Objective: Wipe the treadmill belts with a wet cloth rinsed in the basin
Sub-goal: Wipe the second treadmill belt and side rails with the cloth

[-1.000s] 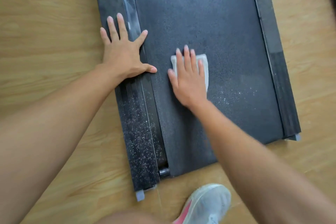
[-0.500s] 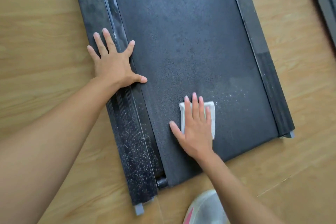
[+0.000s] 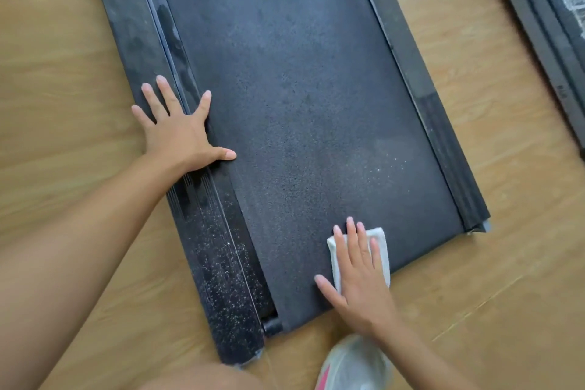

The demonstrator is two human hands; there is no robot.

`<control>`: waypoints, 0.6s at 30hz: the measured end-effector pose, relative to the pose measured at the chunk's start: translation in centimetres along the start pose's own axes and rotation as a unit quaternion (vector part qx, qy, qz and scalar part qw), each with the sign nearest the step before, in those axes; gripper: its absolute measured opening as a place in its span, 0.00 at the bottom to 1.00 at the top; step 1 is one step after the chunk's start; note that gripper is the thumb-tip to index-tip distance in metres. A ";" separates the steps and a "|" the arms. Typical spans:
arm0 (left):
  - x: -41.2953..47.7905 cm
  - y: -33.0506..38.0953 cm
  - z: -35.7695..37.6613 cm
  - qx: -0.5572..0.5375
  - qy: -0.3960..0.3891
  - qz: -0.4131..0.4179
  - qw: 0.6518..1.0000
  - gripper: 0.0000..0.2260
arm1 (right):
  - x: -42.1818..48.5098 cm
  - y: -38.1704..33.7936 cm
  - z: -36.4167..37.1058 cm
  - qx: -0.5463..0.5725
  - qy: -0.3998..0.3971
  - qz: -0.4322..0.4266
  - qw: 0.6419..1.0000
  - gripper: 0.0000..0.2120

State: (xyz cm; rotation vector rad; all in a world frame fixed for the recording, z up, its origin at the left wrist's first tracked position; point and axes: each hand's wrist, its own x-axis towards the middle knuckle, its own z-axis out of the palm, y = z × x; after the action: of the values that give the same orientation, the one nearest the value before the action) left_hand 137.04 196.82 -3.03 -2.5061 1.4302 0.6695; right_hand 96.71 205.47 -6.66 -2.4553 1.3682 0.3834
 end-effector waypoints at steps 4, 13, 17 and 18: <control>0.8 0.0 0.9 -0.018 0.007 -0.002 1.000 0.59 | 13.4 -2.2 -3.0 -0.002 0.088 -0.014 0.996 0.44; -0.6 1.6 -1.3 0.003 -0.031 -0.027 0.999 0.61 | 18.1 2.8 -8.1 -0.015 -0.025 -0.087 0.996 0.45; -0.6 2.3 -2.2 0.034 -0.061 -0.025 0.997 0.61 | 7.3 11.0 -7.8 -0.126 -0.145 -0.187 0.963 0.44; -0.6 2.4 -2.4 0.041 -0.072 -0.023 0.996 0.61 | 5.3 12.4 -7.7 -0.138 -0.164 -0.197 0.957 0.43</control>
State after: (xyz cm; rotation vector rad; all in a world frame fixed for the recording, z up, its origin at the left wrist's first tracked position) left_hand 135.44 195.18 -0.48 -2.3686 1.3194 0.7500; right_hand 89.40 192.17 -3.17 -2.6454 0.7078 0.8839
